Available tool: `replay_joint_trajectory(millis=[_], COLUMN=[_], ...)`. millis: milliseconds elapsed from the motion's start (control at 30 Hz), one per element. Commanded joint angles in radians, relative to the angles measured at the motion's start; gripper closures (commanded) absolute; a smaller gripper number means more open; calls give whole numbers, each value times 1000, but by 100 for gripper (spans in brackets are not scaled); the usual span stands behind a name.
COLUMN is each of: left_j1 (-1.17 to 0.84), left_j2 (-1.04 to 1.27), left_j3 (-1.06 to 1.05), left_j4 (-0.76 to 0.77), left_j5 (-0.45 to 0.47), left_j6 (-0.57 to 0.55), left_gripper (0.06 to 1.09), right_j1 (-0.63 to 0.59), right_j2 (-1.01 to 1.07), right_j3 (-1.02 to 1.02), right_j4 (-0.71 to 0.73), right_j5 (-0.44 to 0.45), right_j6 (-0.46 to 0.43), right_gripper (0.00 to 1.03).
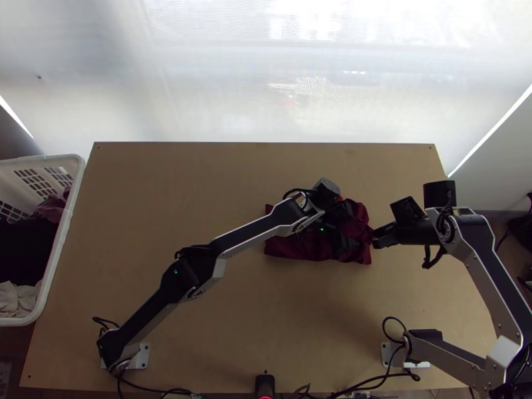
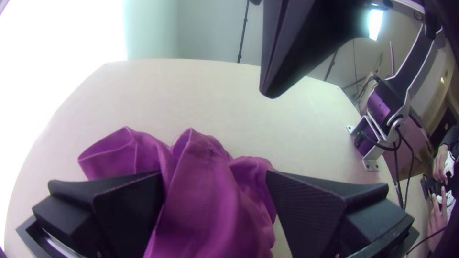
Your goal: Fold the t-shirt
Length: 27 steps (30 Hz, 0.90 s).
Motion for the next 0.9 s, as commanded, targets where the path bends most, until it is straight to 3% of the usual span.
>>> replay_joint_trajectory(millis=[0,367,467,667,867], left_j1=[-5,70,97,167,222], left_j2=[-11,-108,-145,-307,-439], left_j3=[13,13,7,-243,-425], left_j4=[12,-25,-115,-192,-241], left_j5=[-43,-90,-90,-90,-90], left_j6=[-2,-29,-32,5,17], left_gripper=[10,10,10,11,44], right_j1=[1,13,21,67,160], right_j2=[-37,-72,-72,-51,12], right_j3=[3,-2,-3,-2,18], right_j4=[-12,-21,-21,-17,22], right_j5=[1,-1,-1,-1,-1], right_j6=[4,10,10,26,46], right_gripper=[100,100,100,100,100])
